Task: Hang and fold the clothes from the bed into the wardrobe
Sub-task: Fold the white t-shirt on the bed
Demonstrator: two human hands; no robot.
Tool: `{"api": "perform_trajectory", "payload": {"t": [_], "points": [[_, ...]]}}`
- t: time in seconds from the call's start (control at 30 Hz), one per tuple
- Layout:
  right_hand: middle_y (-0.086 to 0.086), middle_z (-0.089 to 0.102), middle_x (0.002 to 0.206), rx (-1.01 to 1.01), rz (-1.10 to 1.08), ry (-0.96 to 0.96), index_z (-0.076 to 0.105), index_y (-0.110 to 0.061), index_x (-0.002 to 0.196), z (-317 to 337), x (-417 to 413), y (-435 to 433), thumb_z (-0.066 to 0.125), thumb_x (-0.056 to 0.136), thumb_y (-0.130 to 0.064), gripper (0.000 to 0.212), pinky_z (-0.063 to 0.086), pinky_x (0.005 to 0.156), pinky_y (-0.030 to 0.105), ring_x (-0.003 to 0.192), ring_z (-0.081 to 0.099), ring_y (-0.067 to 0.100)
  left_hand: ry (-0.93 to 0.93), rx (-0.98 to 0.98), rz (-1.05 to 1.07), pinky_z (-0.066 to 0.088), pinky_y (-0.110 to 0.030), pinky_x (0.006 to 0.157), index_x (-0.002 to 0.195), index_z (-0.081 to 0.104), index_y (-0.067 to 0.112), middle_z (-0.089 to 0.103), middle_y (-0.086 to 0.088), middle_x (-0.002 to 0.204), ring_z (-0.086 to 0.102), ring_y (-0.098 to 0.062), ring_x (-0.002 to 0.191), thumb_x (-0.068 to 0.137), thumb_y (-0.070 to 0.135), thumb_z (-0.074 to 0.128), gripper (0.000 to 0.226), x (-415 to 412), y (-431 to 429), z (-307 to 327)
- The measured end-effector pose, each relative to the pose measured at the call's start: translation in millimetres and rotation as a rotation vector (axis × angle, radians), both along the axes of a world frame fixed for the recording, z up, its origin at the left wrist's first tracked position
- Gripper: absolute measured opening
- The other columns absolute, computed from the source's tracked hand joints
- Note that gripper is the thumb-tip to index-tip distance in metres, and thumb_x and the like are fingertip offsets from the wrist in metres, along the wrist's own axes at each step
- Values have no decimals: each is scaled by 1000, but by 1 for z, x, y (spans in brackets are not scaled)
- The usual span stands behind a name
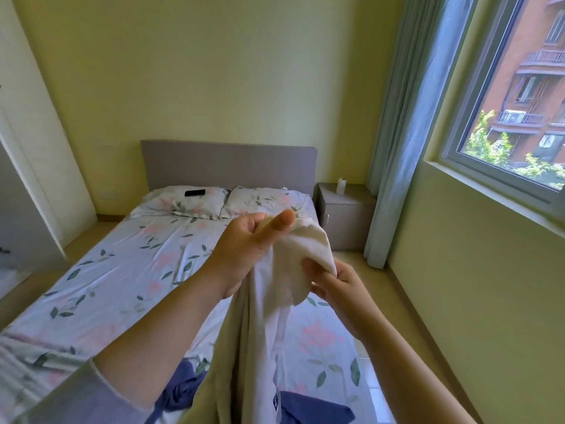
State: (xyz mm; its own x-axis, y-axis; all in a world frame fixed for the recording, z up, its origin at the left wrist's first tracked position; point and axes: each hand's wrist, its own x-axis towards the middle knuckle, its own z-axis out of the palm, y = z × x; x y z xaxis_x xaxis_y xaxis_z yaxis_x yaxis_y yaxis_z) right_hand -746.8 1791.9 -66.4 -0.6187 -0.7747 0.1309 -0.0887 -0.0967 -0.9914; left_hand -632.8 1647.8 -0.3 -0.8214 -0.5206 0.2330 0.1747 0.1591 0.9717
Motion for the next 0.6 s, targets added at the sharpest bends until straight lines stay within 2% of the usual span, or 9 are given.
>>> {"api": "perform_trajectory", "payload": {"t": [0.07, 0.13, 0.23, 0.3, 0.37, 0.43, 0.5, 0.6], "points": [[13, 61, 91, -65, -51, -67, 68, -2, 99, 11, 2, -3, 53, 99, -23, 26, 44, 80, 40, 88, 54, 26, -15, -15, 17, 26, -31, 67, 70, 47, 0, 39, 0, 71, 33, -13, 72, 47, 67, 81, 78, 7, -7, 1], [11, 65, 86, -114, -74, -70, 74, -11, 92, 23, 2, -4, 51, 100, -23, 28, 45, 74, 36, 84, 57, 24, -39, -21, 21, 33, -28, 67, 77, 57, 0, 44, 0, 68, 43, -14, 69, 47, 55, 85, 68, 13, -16, 0], [15, 61, 84, -180, -128, -68, 74, -11, 88, 42, -2, -6, 53, 96, -22, 25, 41, 74, 37, 82, 53, 25, -125, -114, 14, 47, -36, 76, 94, 64, -1, 59, -6, 80, 57, -19, 77, 53, 51, 85, 70, 19, -32, -9], [10, 68, 82, -227, -170, -54, 77, -18, 83, 54, -7, -7, 49, 97, -16, 32, 49, 71, 32, 77, 62, 20, -201, -187, -3, 47, -37, 78, 94, 64, 1, 63, -6, 85, 59, -19, 81, 63, 54, 79, 63, 22, -40, -23], [5, 72, 79, -275, -197, -111, 78, -19, 78, 66, -15, -5, 48, 99, -14, 37, 55, 64, 25, 75, 68, 13, -289, -273, 20, 44, -31, 68, 81, 61, 5, 60, -1, 76, 56, -13, 72, 74, 56, 71, 52, 27, -43, -42], [2, 72, 74, -320, -225, -153, 78, -21, 73, 74, -22, 1, 51, 98, -17, 37, 56, 63, 24, 71, 68, 11, -346, -420, 79, 31, -27, 58, 65, 47, 10, 46, 1, 63, 42, -11, 59, 85, 53, 60, 49, 31, -41, -65], [0, 69, 70, -329, -244, -137, 78, -25, 69, 75, -28, 7, 55, 95, -22, 35, 53, 61, 25, 67, 65, 11, -352, -500, 136, 21, -28, 55, 62, 34, 14, 32, 0, 60, 30, -12, 56, 88, 49, 47, 45, 34, -37, -81], [-10, 61, 58, -240, -318, -7, 75, -27, 65, 69, -33, 15, 56, 96, -26, 36, 45, 51, 19, 56, 55, 4, -302, -353, 198, 22, -29, 55, 63, 40, 11, 34, -6, 60, 31, -16, 57, 98, 37, 50, 45, 32, -32, -82]]}}
